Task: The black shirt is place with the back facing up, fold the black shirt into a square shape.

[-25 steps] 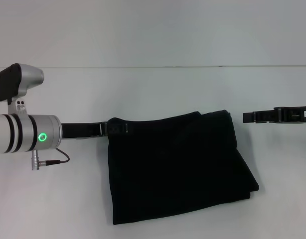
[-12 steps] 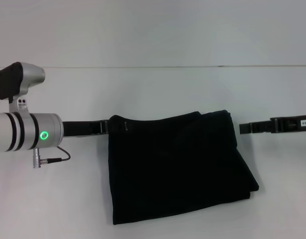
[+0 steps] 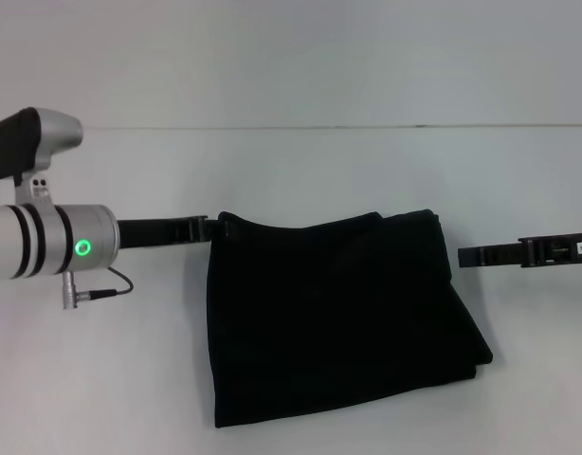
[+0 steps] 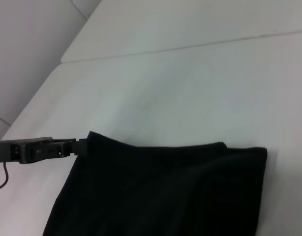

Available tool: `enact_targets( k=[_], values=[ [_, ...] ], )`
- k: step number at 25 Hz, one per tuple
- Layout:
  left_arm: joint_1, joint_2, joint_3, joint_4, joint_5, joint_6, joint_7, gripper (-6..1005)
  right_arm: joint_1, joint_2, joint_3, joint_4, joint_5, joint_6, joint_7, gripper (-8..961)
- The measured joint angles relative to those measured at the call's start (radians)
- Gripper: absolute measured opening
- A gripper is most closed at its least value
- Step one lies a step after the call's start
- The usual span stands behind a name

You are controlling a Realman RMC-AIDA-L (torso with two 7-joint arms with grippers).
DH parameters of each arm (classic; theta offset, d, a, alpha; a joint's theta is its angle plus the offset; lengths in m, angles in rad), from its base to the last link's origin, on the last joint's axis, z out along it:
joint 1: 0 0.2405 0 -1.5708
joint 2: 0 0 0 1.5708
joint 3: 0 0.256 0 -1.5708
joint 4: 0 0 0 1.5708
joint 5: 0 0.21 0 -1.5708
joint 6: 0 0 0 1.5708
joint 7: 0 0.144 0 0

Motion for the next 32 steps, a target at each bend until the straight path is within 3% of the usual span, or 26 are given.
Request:
enact_targets(
  k=[7, 13, 15, 21, 32],
  values=[
    [-0.002, 0.005, -0.010, 0.034, -0.010, 0.035, 0.000, 376, 0.023, 0.013, 0.029, 0.000, 0.016, 0.005, 0.007, 595],
    [-0.008, 0.013, -0.010, 0.040, -0.014, 0.043, -0.001, 166, 0.049, 0.014, 0.020, 0.014, 0.017, 0.015, 0.058, 595],
    [-0.006, 0.013, -0.010, 0.040, -0.010, 0.040, -0.004, 1, 0.050, 0.014, 0.021, 0.012, 0.017, 0.016, 0.060, 595],
    [0.007, 0.017, -0.011, 0.042, -0.008, 0.036, -0.038, 0, 0.043, 0.007, 0.027, 0.009, 0.018, 0.017, 0.060, 595],
    [0.023, 0.025, -0.026, 0.064, 0.115, -0.018, -0.225, 158, 0.037, 0.005, 0.019, 0.012, 0.010, 0.018, 0.053, 594]
  ],
)
